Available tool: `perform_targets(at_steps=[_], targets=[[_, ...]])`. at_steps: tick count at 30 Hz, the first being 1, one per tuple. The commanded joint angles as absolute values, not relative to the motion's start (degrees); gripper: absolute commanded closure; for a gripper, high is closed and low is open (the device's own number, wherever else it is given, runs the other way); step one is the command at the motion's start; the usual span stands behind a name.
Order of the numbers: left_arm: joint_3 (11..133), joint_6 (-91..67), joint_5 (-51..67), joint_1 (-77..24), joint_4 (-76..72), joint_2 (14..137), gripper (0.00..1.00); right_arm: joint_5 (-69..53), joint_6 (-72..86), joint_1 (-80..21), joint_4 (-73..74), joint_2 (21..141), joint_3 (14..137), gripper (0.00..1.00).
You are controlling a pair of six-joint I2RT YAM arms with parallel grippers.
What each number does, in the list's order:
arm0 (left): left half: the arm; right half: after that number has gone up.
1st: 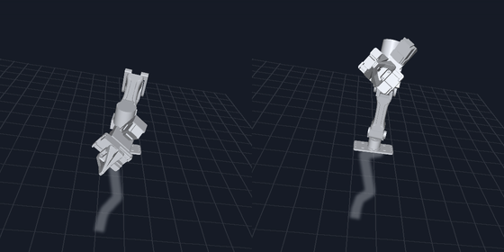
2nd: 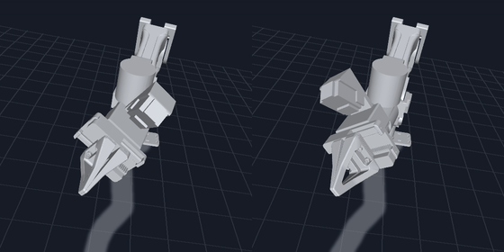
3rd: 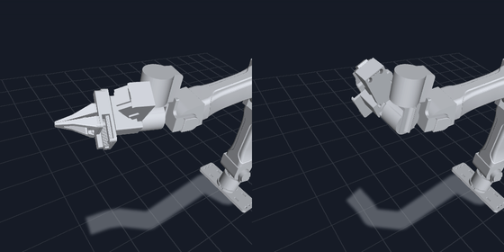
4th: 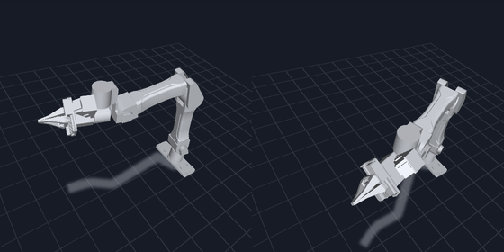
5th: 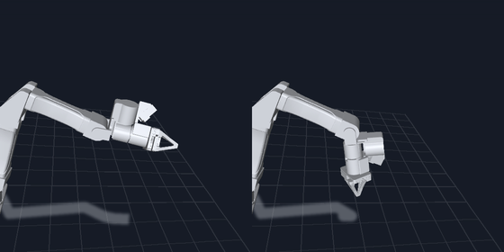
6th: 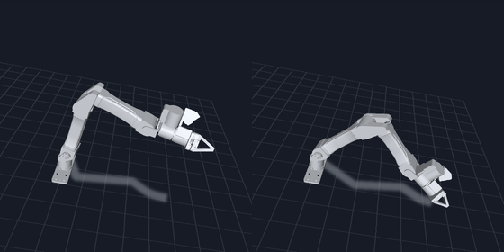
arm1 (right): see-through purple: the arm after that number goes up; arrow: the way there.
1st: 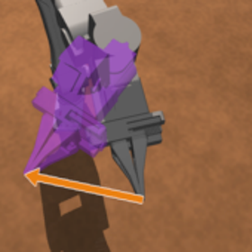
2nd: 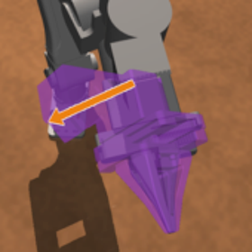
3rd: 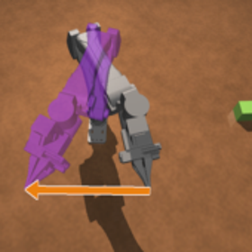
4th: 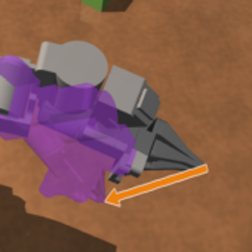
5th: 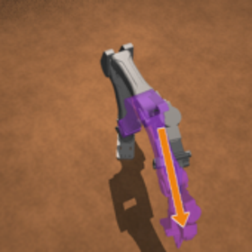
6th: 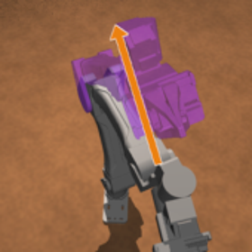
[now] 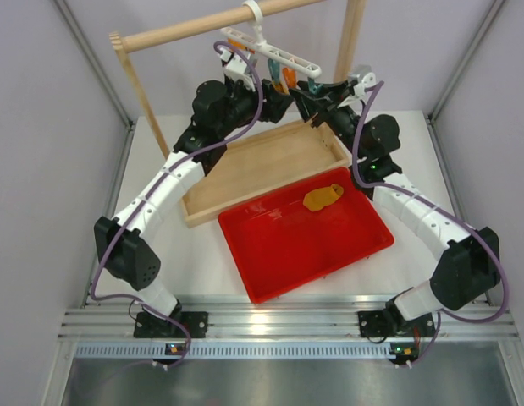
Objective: Clip the socks to the hanger
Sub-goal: Open the clamp at the hanger.
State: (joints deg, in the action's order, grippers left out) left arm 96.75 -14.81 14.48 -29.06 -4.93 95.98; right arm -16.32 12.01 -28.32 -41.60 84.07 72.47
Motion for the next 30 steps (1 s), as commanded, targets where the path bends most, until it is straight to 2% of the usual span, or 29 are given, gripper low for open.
perform_targets(at_steps=[1, 13, 18, 24, 30], targets=[[95.4, -14.4, 14.2, -29.2, -5.7, 90.7, 0.26, -16.6, 10.8, -28.5, -46.4, 83.7, 75.0, 0.67], [91.8, -16.7, 13.8, -27.5, -2.3, 84.2, 0.24, -17.8, 8.5, -27.4, -46.8, 83.8, 73.7, 0.67], [89.9, -21.3, 17.6, -25.9, -4.9, 82.2, 0.25, -19.0, 8.6, -27.4, -46.9, 84.0, 74.2, 0.67], [91.1, -26.7, 23.5, -25.7, -10.2, 83.8, 0.25, -19.5, 8.1, -27.4, -46.9, 84.0, 74.4, 0.67], [96.3, -30.1, 24.0, -25.8, -11.1, 88.0, 0.25, -19.5, 7.7, -27.5, -46.3, 84.0, 74.4, 0.67]])
